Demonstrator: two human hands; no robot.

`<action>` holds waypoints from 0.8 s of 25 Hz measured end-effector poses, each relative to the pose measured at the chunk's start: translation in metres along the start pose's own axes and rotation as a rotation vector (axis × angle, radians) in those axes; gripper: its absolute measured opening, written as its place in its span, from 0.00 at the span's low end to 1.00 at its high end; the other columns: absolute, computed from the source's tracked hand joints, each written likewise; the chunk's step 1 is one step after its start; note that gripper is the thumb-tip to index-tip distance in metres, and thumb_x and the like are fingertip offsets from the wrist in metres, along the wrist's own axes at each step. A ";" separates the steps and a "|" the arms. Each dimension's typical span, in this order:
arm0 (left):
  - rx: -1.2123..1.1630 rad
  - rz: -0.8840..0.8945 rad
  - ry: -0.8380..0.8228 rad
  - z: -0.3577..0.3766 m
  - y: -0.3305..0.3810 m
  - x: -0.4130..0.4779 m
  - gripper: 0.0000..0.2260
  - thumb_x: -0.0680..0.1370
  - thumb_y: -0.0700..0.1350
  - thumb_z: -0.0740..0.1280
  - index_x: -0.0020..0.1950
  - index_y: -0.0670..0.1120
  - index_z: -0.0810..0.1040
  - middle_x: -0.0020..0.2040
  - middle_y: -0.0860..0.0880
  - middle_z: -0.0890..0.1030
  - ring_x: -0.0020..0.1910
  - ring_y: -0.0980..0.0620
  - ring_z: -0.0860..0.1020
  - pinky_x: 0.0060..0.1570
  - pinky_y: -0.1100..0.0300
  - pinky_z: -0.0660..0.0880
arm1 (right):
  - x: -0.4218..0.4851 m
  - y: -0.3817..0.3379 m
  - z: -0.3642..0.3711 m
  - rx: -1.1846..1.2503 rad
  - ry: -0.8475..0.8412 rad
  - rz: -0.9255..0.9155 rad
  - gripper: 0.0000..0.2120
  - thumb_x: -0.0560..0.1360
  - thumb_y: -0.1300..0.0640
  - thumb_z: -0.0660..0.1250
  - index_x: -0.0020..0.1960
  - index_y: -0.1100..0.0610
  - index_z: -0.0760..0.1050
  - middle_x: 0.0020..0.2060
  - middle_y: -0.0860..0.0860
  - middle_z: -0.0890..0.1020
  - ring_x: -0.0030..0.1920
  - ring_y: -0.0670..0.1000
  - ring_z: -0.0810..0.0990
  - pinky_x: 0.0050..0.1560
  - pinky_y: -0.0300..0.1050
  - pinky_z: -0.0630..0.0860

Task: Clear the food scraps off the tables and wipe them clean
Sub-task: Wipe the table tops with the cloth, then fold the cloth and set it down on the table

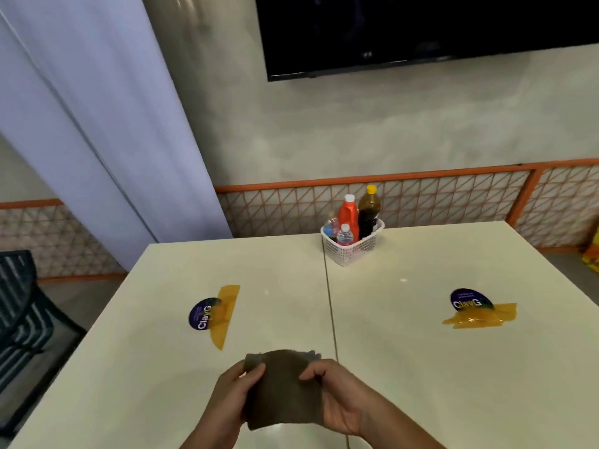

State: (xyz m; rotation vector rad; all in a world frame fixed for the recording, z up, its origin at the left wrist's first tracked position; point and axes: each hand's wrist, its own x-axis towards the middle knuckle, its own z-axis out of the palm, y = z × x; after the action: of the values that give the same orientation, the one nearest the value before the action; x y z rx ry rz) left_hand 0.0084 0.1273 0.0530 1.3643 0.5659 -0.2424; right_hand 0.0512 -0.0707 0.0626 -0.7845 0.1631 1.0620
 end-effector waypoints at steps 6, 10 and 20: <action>-0.012 -0.167 0.182 -0.161 -0.003 0.051 0.10 0.77 0.43 0.71 0.57 0.44 0.79 0.56 0.44 0.81 0.56 0.40 0.78 0.52 0.48 0.78 | 0.143 0.041 0.067 -0.066 0.386 0.100 0.13 0.78 0.68 0.62 0.57 0.67 0.82 0.53 0.61 0.83 0.60 0.62 0.80 0.56 0.56 0.81; 0.110 -0.178 0.162 -0.225 -0.017 0.066 0.09 0.78 0.42 0.71 0.57 0.46 0.81 0.54 0.46 0.83 0.54 0.45 0.80 0.43 0.56 0.80 | 0.200 0.062 0.087 -0.543 0.558 0.171 0.10 0.72 0.60 0.67 0.53 0.57 0.81 0.48 0.54 0.81 0.50 0.52 0.80 0.43 0.44 0.79; 0.346 -0.254 0.237 -0.338 -0.038 0.068 0.06 0.79 0.46 0.69 0.53 0.46 0.83 0.32 0.43 0.83 0.27 0.46 0.79 0.25 0.63 0.68 | 0.309 0.109 0.131 -1.029 0.457 0.178 0.09 0.72 0.58 0.66 0.49 0.49 0.81 0.50 0.50 0.80 0.50 0.50 0.79 0.43 0.39 0.74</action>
State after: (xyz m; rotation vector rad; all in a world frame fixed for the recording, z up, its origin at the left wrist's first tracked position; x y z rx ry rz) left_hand -0.0339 0.4566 -0.0472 1.6678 0.9302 -0.4018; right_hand 0.0844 0.2636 -0.0446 -1.9735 0.0612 1.0976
